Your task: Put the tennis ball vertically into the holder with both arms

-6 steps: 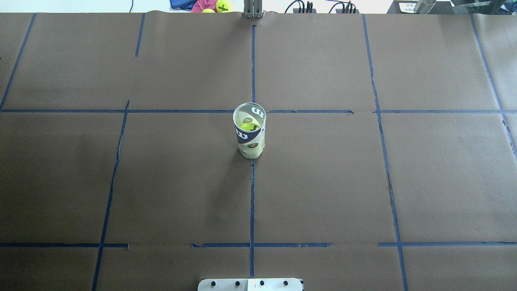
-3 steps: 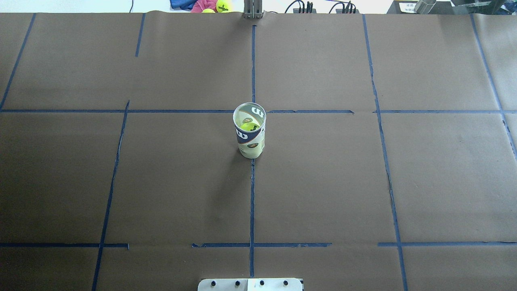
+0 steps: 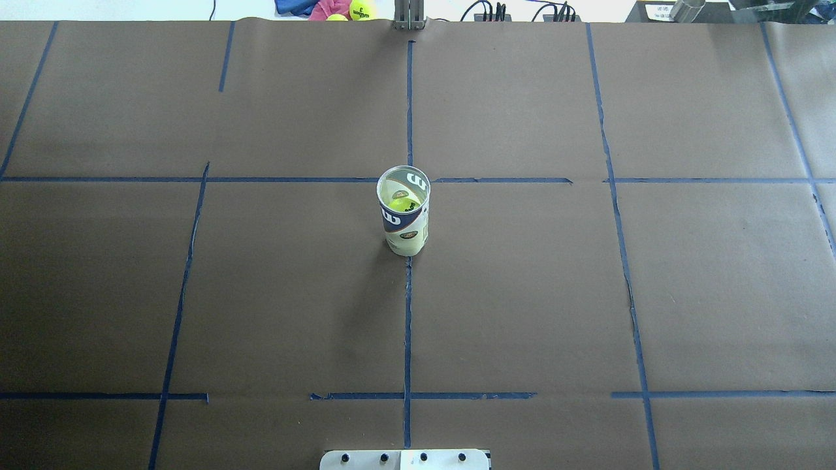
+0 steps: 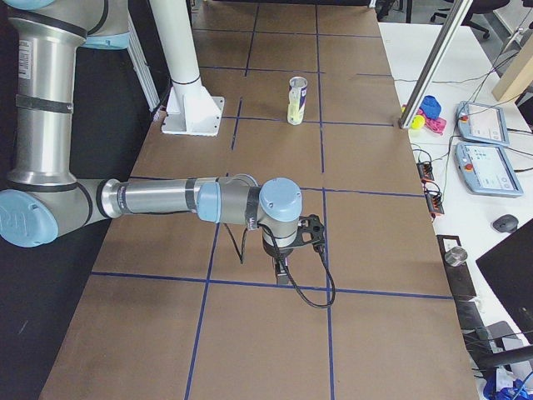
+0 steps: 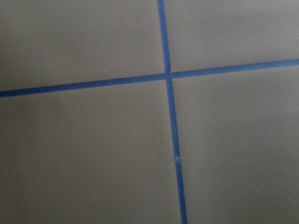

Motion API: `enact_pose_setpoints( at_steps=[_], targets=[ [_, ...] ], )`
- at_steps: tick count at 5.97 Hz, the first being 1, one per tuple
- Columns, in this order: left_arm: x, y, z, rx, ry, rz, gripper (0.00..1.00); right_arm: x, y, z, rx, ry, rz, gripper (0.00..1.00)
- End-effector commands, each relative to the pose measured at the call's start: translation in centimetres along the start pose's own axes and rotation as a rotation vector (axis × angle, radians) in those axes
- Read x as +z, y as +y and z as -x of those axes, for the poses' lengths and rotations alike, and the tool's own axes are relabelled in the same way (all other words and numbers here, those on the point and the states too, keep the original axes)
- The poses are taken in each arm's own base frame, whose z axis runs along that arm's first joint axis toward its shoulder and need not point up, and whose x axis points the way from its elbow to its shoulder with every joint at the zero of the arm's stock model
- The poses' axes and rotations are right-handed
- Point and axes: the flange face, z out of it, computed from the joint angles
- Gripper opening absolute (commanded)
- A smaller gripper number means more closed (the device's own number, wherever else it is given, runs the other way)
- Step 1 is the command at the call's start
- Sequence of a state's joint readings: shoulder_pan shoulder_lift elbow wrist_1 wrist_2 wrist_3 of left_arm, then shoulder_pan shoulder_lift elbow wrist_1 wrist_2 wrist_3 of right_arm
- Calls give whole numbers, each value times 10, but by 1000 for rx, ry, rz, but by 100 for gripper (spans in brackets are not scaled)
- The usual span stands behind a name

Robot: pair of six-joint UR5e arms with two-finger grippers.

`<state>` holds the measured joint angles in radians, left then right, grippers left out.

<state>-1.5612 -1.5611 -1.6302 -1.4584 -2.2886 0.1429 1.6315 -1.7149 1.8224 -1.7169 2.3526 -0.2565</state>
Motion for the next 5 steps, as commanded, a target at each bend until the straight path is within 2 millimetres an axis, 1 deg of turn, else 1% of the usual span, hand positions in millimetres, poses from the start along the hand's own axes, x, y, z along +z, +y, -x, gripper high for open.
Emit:
enact_pose_setpoints(
  at_steps=[1,5],
  targets=[
    [0,4,0,4,-15,1,100,2,0,0,1,-5,5,100],
    [1,6,0,3,-17,4,100,4,-1,3,-2,-21,5,100]
  ],
)
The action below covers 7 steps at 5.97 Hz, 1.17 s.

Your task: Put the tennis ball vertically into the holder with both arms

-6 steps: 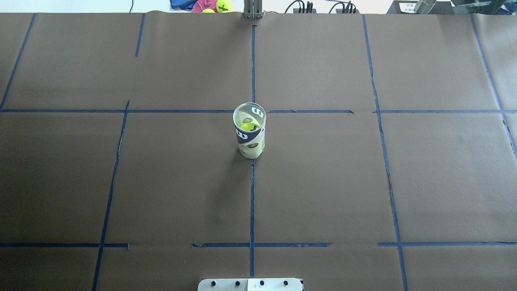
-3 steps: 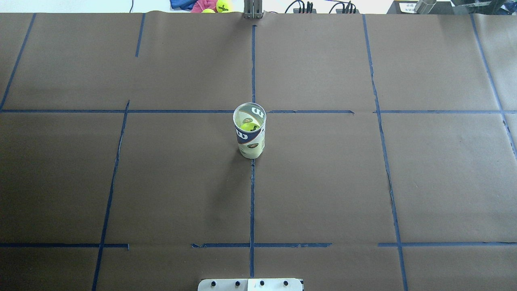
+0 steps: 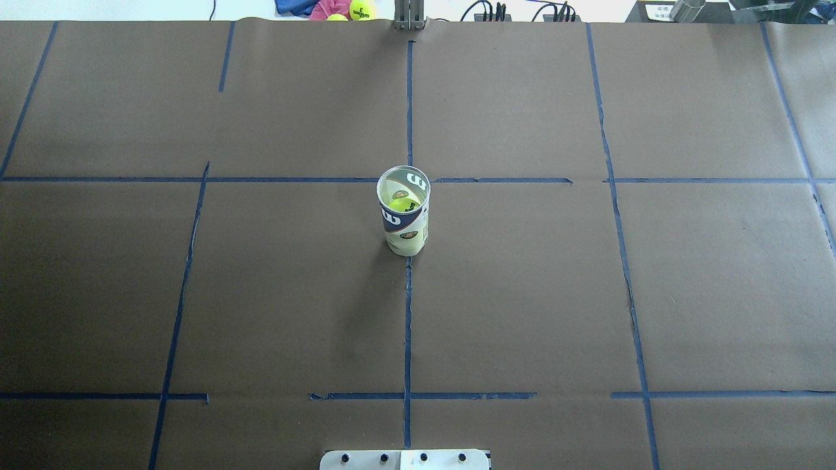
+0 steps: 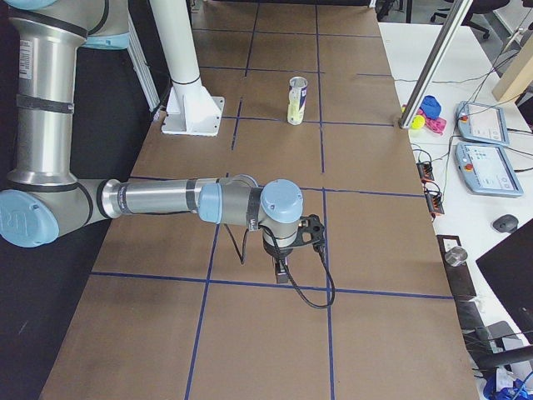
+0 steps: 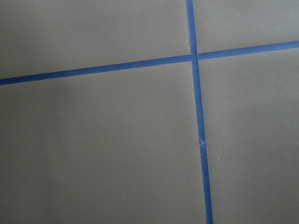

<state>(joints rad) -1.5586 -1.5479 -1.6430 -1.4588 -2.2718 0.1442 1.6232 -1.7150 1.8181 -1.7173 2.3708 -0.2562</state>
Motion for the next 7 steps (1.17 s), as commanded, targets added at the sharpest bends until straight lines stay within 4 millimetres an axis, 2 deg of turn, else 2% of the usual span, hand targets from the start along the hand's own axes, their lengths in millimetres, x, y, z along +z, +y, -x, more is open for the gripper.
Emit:
enact_pose_setpoints(
  at_steps=[1,7],
  targets=[
    [0,0,0,0,2,0,100,1,1,0,1,-1,1,100],
    [0,0,-1,-2,8,-1,100,4,-1,3,-7,-4,8,100]
  ],
)
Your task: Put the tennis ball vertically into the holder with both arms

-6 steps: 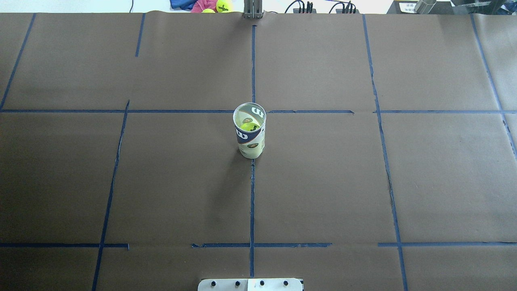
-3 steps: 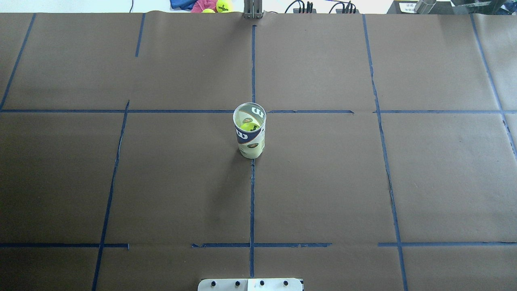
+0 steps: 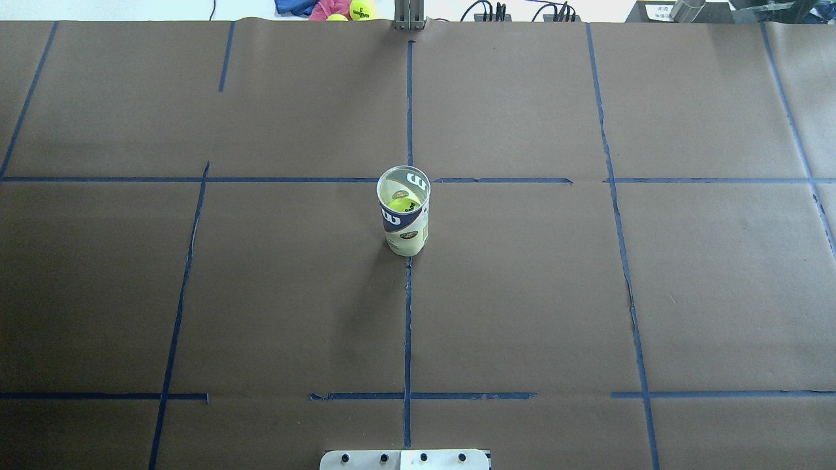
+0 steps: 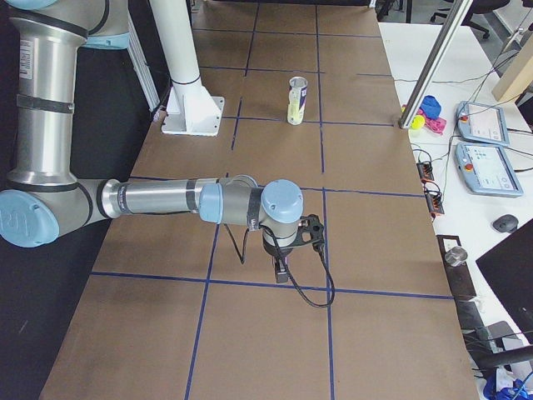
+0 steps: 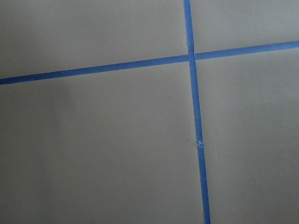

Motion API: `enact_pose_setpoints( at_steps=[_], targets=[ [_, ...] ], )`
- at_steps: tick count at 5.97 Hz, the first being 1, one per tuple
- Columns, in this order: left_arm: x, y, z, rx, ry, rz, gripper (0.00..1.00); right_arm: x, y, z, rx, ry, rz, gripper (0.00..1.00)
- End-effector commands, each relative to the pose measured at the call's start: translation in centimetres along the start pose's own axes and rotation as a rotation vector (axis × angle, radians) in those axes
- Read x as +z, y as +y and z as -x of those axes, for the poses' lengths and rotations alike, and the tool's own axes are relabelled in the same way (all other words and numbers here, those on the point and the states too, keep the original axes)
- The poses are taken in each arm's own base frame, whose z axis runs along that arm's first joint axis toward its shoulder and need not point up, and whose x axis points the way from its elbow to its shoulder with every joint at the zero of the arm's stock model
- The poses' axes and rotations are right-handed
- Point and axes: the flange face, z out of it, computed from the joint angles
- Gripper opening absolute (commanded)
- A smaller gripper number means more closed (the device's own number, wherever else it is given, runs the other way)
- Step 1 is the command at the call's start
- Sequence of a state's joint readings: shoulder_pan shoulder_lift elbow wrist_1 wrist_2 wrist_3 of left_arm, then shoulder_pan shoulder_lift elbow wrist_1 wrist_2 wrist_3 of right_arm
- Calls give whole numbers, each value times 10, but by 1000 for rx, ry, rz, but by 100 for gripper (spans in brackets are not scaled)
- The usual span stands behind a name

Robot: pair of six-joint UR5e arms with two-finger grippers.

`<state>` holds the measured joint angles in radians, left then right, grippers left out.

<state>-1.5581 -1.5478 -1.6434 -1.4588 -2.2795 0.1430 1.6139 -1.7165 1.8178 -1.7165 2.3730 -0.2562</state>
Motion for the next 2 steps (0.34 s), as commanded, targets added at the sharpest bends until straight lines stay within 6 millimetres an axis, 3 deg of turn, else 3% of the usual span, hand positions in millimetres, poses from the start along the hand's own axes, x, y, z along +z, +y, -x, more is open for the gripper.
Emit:
enact_pose_setpoints(
  at_steps=[1,2],
  targets=[
    [2,0,1,-3,0,3,100,1,-1,1,3,1,3,100],
    [1,0,0,-2,0,2,100,2,-2,3,2,0,6,100]
  ],
)
